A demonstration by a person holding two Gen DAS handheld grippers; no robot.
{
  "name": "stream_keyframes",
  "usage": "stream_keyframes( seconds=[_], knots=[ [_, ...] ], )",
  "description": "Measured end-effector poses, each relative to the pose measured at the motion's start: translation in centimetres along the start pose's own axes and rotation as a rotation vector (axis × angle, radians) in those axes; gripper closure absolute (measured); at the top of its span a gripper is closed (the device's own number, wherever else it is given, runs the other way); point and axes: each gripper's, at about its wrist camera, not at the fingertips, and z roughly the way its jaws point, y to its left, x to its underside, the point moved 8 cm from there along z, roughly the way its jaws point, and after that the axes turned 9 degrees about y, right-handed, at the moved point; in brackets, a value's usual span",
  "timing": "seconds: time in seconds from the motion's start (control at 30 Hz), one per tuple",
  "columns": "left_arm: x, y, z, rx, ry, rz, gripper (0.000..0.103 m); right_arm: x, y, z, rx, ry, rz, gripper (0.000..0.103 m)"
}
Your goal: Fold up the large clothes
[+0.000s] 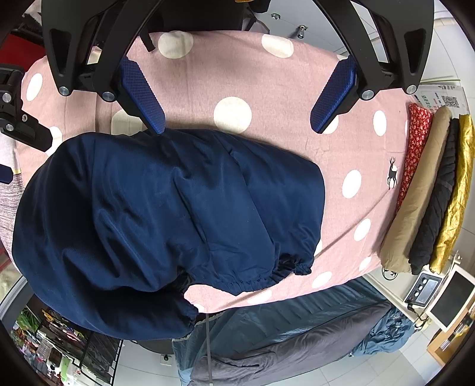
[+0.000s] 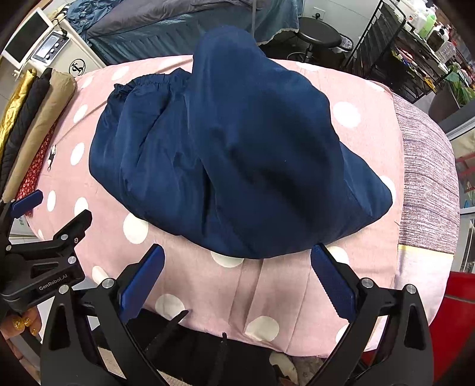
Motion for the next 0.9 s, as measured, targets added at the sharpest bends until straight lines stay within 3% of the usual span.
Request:
stream_keyframes(
  seconds=[0.9],
  knots=[
    [0.14,-0.19,0.64,-0.005,0.019,0.008,0.007,0.1,0.04,0.58,-0.002,0.02,-0.001,0.006]
  ],
)
